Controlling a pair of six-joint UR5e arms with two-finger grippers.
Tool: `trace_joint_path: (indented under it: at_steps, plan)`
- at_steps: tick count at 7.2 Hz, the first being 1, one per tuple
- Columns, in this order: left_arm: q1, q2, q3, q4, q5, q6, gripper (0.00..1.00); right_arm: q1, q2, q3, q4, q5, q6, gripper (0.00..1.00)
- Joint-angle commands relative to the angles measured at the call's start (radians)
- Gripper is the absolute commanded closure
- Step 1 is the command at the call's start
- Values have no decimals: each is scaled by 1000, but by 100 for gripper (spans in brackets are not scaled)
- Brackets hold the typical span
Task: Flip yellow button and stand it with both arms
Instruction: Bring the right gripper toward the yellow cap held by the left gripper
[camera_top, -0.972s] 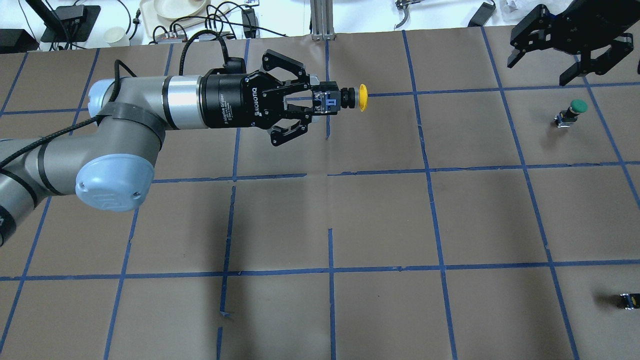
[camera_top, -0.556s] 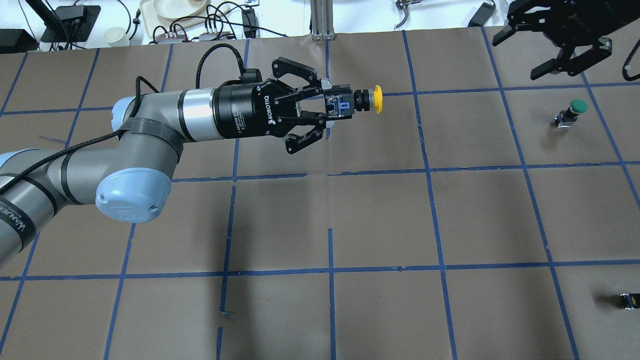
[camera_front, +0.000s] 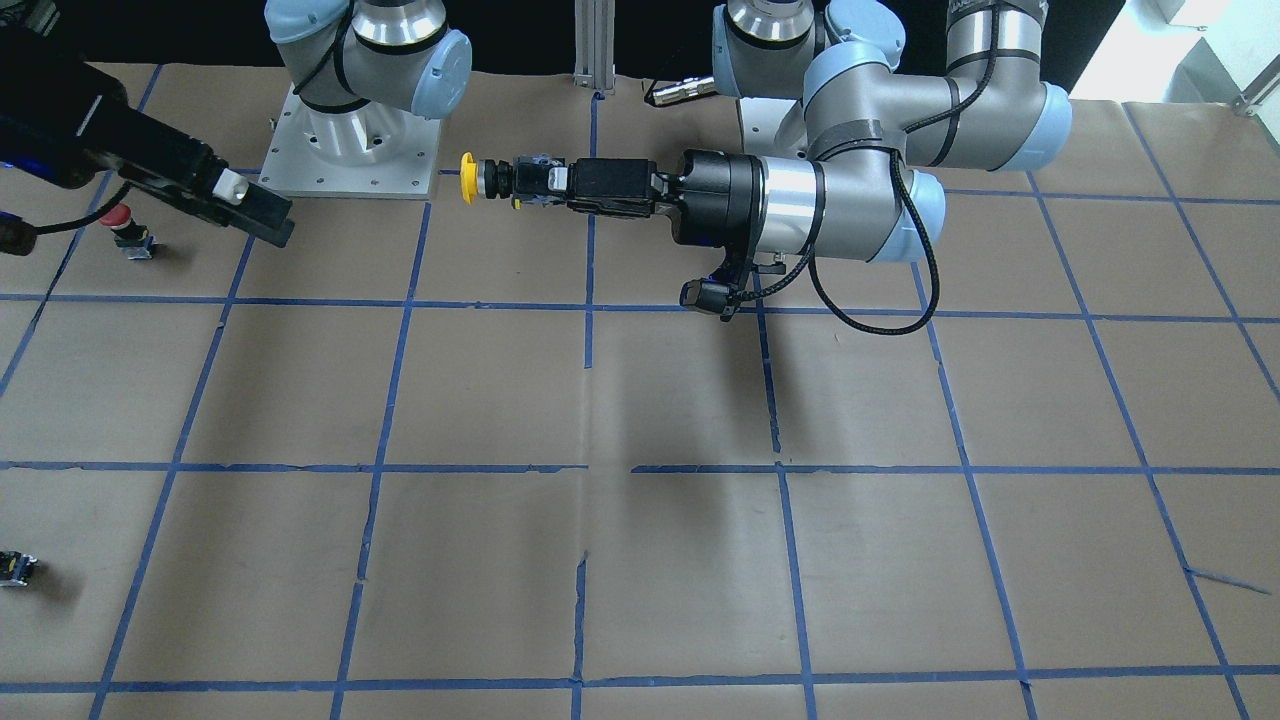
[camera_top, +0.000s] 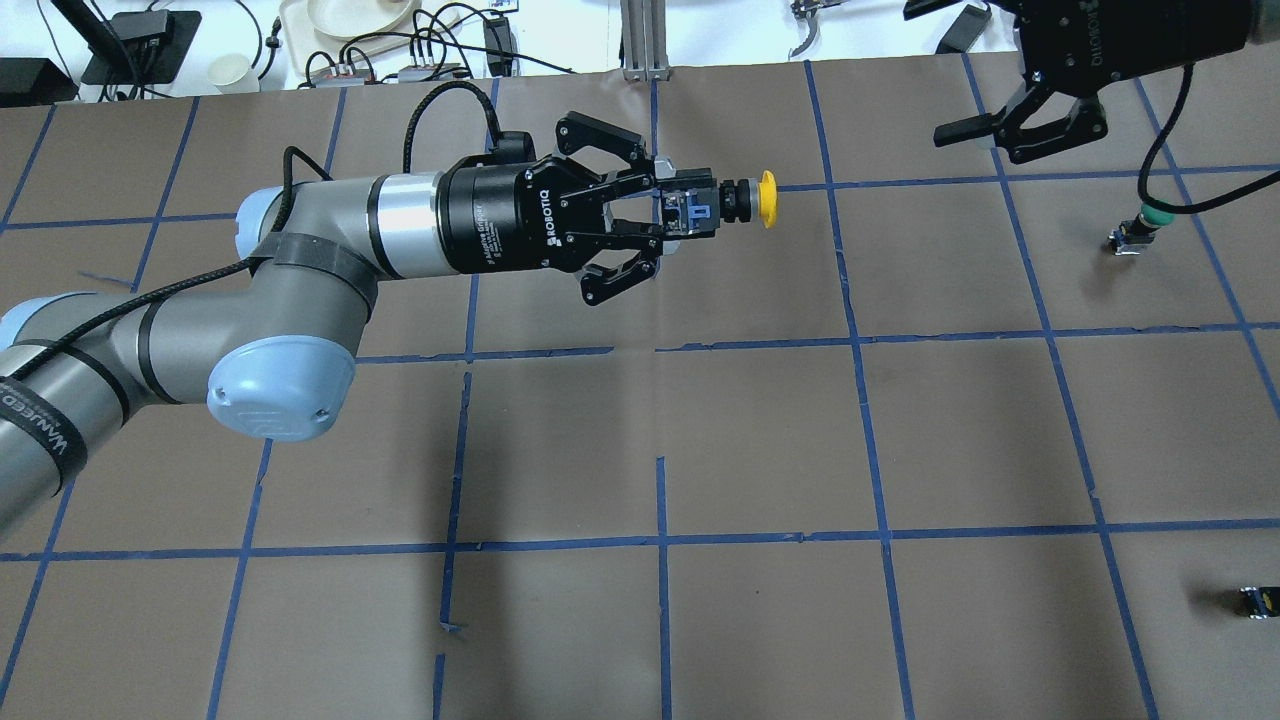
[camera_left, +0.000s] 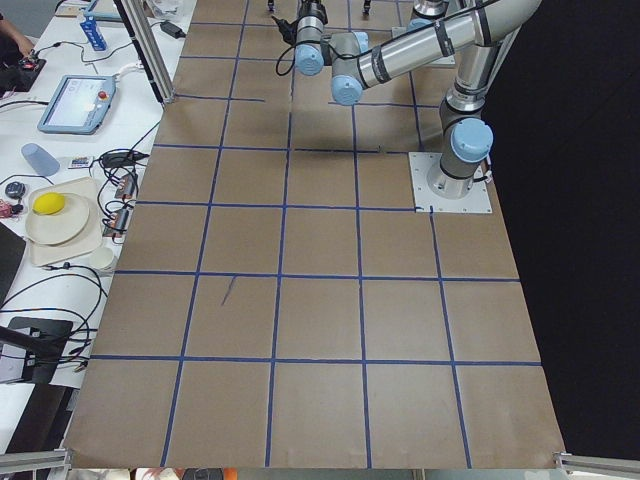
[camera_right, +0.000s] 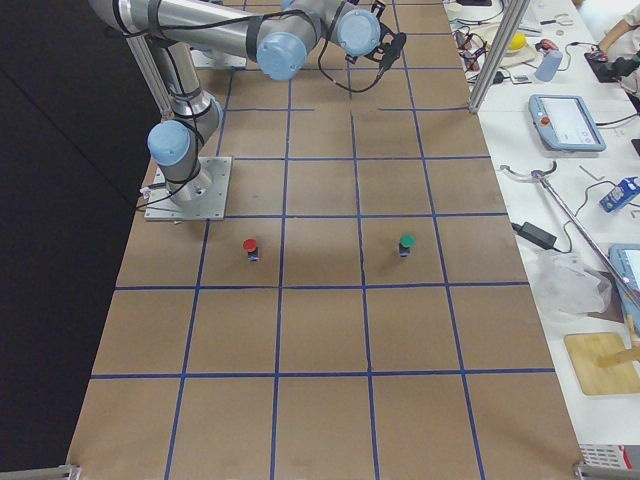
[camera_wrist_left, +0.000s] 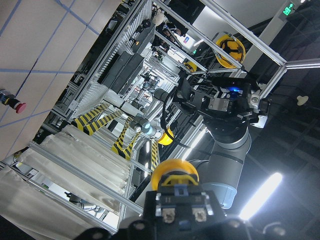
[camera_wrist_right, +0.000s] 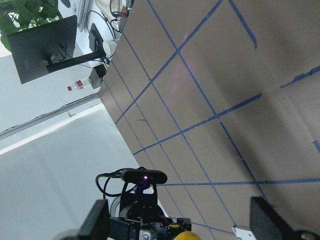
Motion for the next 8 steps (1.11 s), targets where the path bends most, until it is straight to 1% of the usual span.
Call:
trace_joint_path:
  at_steps: [1,2,3,4,5,6,7,8]
  plan:
    - [1,-4,16,8,-4,-2,100,46,-65,157,9,117,13,0]
    - [1,-11,38,8,-3,-2,100,101,-65,165,12,131,13,0]
    - [1,-24,38,11,-4,-3,100,138,-67,167,11,135,40,2]
    - [-1,-24,35,11,-3,-3,100,146,-74,167,11,133,57,2]
    - [-1,-24,37,11,-3,-3,99,148,-88,167,9,133,59,6]
    - [-1,-24,37,11,-3,-3,99,148,-85,167,3,135,59,12]
    - [-1,-24,35,11,-3,-3,99,148,-82,167,-1,135,59,15]
    - [-1,-22,35,12,-3,-3,99,148,-83,165,-4,135,59,22]
